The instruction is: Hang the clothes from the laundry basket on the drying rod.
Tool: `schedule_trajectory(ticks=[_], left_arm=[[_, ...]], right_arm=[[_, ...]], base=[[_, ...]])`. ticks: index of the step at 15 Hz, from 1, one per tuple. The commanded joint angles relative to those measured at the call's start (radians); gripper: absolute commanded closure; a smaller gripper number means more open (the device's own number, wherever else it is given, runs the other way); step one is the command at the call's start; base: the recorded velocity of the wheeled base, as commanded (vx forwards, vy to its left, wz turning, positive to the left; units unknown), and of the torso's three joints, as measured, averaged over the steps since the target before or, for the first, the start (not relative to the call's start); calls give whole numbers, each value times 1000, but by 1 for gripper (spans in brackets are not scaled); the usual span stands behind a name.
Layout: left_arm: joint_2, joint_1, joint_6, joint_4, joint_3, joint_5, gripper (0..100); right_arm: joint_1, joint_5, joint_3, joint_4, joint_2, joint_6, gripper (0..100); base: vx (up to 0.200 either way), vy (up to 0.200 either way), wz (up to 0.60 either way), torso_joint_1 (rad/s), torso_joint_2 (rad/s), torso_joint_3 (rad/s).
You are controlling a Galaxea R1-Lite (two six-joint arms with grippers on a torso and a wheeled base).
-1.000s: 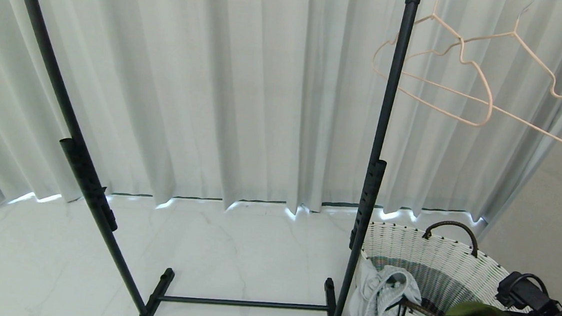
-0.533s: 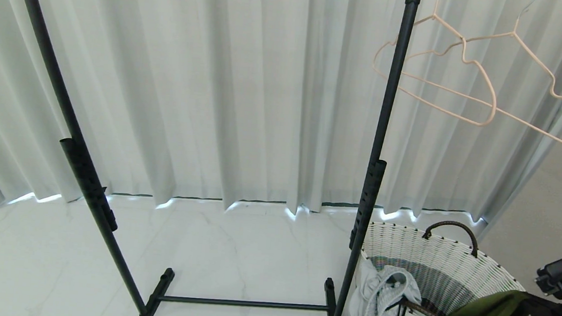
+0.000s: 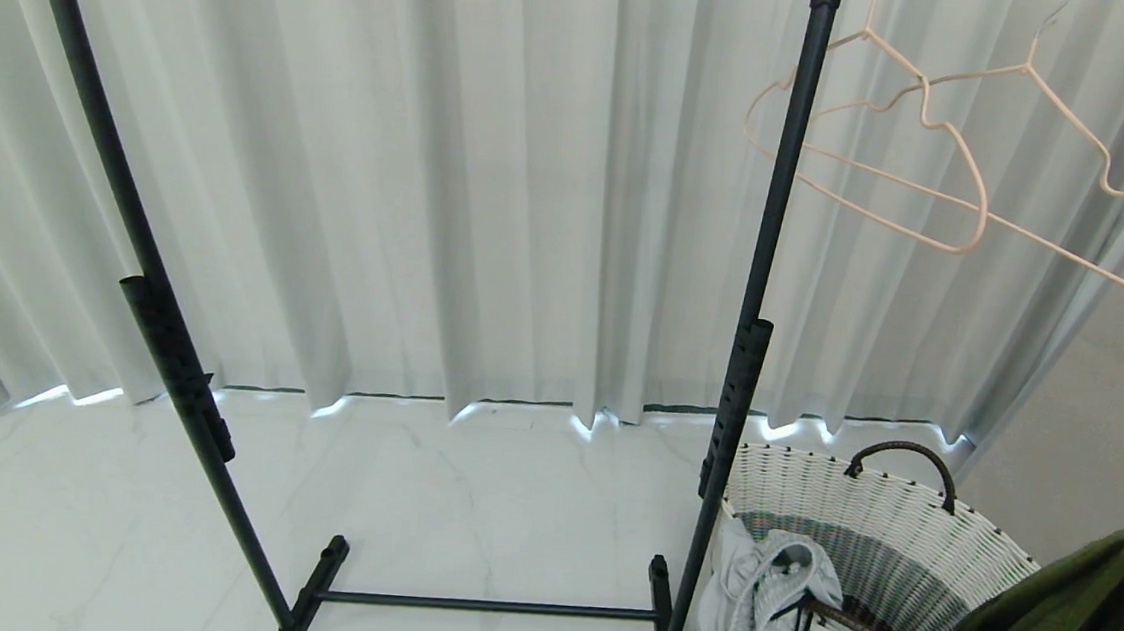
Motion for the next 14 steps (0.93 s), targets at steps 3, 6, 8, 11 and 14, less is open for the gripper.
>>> schedule_trajectory(ticks=[3,6,8,11,14], left_arm=[[0,0,0,0,0,0,0],[0,1,0,0,0,0,0],[0,0,1,0,0,0,0],[0,0,1,0,0,0,0],[0,1,1,0,0,0,0]], right_arm=[[64,32,-242,594,-321,150,100],[93,39,-260,671,-378,175,100],[93,39,-254,674,-376,175,100],[96,40,-251,678,-373,175,100],[96,42,-236,677,-375,173,100]], base=[[0,0,0,0,0,0],[0,0,0,0,0,0],[0,0,0,0,0,0],[-200,0,0,5,4,4],[-200,0,0,10,6,-1]])
